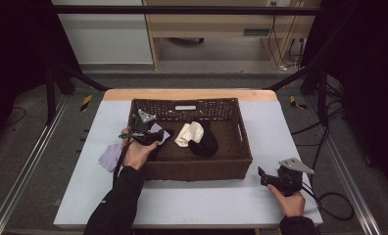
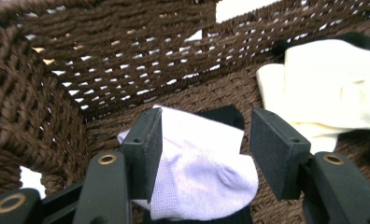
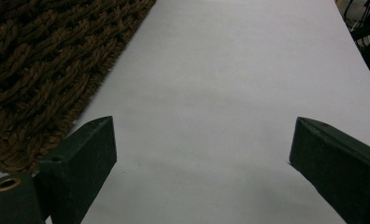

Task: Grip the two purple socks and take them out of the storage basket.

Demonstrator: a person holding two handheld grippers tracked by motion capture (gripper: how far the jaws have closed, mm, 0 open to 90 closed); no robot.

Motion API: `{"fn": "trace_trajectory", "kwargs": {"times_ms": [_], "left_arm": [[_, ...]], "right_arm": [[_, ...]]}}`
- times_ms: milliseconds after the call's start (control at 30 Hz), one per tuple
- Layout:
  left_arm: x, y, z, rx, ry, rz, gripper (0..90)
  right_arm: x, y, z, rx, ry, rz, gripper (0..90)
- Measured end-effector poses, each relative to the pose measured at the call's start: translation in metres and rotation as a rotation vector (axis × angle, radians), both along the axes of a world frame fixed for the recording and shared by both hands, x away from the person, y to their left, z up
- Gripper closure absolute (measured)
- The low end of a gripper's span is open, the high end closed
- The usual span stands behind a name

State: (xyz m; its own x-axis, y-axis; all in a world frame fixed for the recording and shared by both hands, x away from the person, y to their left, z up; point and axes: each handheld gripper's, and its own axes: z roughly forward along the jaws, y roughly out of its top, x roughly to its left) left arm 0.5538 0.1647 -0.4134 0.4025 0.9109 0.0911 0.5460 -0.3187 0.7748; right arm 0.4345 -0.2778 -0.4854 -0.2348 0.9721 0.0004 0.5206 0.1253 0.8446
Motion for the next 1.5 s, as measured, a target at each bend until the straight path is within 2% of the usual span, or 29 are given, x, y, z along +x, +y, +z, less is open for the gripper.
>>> {"fn": "trace_trajectory", "kwargs": {"times_ms": [167, 300, 333, 400, 600, 767, 933, 1033, 1100, 1200, 1367, 1500], "left_arm": [[0.003, -0.002, -0.007, 0.018, 0.051, -0.018, 38.0], [0.005, -0.002, -0.010, 0.030, 0.061, -0.018, 33.4], [0.006, -0.003, -0.012, 0.044, 0.083, -0.023, 31.8], [0.008, -0.003, -0.014, 0.059, 0.095, -0.029, 29.7], [0.011, -0.003, -0.019, 0.085, 0.132, -0.039, 28.5], [0.013, 0.000, -0.022, 0.100, 0.184, -0.031, 43.4], [0.013, 0.002, -0.022, 0.085, 0.241, -0.022, 67.1], [0.013, 0.003, -0.022, 0.071, 0.261, -0.016, 76.0], [0.012, 0.004, -0.021, 0.065, 0.262, -0.014, 80.5], [0.010, 0.004, -0.018, 0.061, 0.241, -0.011, 82.6], [0.004, 0.004, -0.011, 0.049, 0.141, -0.014, 83.2], [0.000, 0.006, -0.005, 0.004, 0.070, -0.012, 83.3]], "right_arm": [[0.000, 0.000, 0.000, 0.000, 0.000, 0.001, 7.8], [0.000, 0.000, 0.000, -0.001, -0.001, 0.000, 7.7], [0.000, 0.000, 0.000, 0.000, -0.001, 0.000, 7.8], [0.000, 0.000, 0.000, 0.000, 0.000, -0.001, 7.7], [0.000, 0.000, 0.000, 0.002, 0.000, 0.000, 7.7], [0.000, 0.000, 0.000, 0.002, -0.001, 0.000, 7.7], [-0.001, 0.000, 0.000, 0.001, -0.004, -0.001, 7.8], [-0.001, 0.000, 0.000, 0.001, -0.005, -0.002, 7.7], [-0.001, 0.000, 0.000, 0.002, -0.005, -0.002, 7.7], [-0.001, 0.000, 0.000, 0.001, -0.005, -0.002, 7.8], [-0.001, 0.000, 0.000, 0.001, -0.004, -0.002, 7.7], [-0.001, 0.000, 0.000, 0.001, -0.004, -0.002, 7.7]]}}
